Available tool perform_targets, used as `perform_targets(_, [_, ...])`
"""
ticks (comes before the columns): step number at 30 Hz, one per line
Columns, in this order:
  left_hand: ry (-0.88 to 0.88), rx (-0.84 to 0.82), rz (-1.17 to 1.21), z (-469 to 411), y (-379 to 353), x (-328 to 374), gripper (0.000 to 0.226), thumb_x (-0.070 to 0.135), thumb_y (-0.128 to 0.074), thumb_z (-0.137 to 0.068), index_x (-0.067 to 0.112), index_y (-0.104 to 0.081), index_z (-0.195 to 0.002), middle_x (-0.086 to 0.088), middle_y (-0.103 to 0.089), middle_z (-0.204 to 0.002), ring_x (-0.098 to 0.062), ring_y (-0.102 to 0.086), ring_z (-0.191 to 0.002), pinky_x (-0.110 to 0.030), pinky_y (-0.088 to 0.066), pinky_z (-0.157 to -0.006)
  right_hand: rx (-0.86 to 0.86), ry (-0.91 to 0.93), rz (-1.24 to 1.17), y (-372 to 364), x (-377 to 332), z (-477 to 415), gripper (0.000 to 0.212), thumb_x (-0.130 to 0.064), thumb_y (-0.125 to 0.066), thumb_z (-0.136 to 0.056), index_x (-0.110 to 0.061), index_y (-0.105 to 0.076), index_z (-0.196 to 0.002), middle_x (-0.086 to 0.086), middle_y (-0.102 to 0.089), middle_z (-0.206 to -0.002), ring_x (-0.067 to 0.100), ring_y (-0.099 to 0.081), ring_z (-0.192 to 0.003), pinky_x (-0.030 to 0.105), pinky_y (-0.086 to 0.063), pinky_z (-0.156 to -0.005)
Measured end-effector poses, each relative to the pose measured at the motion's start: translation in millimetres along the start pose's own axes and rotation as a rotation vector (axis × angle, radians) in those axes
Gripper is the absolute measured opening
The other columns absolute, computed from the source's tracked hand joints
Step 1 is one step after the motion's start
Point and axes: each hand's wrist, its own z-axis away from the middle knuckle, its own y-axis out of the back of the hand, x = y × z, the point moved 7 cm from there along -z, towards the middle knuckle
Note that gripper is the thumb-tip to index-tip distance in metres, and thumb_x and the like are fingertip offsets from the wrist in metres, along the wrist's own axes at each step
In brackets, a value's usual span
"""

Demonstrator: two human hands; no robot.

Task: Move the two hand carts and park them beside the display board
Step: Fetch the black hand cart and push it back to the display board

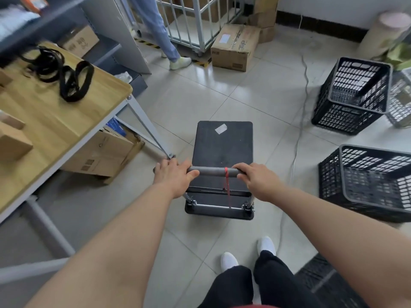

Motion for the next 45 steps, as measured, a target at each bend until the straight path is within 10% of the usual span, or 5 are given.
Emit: perform_targets(45, [0.432,-0.039,0.325,331,-150,-84,0.037,0.065,-0.031,-0.089,0.036,-0.050,-0.103,-0.001,-0.054,-0.106,-0.027,-0.042,-0.107,-0.040,-0.030,-0.094,-0.339,0.464,0.273,-157,-128,180,0.032,-0.041,-0.031,-0.097,-0.043,-0.039,-0.127,-0.005,-0.053,-0.105,0.022,-0.050,-0.102,0.040,-0.039,-0.084])
